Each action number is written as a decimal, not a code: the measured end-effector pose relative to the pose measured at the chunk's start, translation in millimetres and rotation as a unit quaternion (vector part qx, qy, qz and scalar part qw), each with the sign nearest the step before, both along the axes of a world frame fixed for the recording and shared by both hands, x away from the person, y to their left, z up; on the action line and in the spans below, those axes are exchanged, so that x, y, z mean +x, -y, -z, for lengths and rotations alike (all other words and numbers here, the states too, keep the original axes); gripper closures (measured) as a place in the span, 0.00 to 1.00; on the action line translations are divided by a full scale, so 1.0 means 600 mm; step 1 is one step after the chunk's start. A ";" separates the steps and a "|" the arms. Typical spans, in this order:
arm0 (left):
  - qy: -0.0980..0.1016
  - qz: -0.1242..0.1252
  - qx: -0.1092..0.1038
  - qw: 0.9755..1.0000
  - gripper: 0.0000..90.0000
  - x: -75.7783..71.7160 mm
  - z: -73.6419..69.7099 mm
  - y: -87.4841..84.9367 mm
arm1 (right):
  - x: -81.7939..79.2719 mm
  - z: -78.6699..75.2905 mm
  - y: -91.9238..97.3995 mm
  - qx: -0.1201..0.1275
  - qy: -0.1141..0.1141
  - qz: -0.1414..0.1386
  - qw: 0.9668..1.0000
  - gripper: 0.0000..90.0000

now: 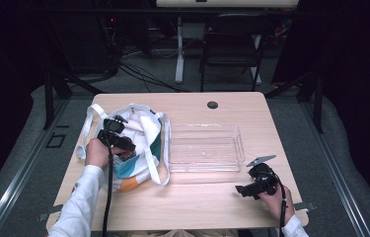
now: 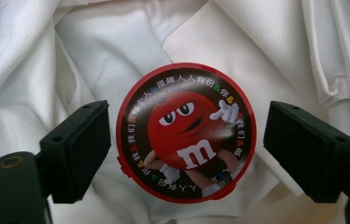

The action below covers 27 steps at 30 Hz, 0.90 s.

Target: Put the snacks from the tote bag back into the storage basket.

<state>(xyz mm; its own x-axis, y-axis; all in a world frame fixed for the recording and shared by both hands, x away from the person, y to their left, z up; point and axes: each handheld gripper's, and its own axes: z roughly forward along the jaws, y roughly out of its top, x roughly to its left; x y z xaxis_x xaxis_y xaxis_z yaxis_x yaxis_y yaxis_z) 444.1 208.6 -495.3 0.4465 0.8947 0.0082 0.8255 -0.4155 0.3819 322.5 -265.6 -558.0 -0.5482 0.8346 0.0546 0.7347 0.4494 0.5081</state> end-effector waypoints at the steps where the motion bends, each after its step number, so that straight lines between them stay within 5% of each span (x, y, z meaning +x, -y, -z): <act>1: 0.000 0.000 0.000 1.000 0.18 0.000 0.000 0.000 | 0.000 0.000 0.000 0.000 0.000 0.000 1.000 0.10; 9: -0.009 0.002 0.025 1.000 0.25 0.000 0.014 0.006 | 0.002 0.003 -0.001 0.006 0.002 0.006 1.000 0.10; 27: 0.001 0.008 0.009 1.000 0.29 -0.008 0.002 -0.002 | 0.000 -0.003 0.000 0.001 0.002 -0.001 1.000 0.10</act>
<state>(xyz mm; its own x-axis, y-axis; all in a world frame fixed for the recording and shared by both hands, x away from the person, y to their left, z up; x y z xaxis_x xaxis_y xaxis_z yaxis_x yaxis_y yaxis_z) 439.6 209.8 -496.4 0.4607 0.8872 0.0256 0.8177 -0.4355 0.3764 322.8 -265.5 -556.0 -0.5509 0.8329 0.0532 0.7313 0.4509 0.5118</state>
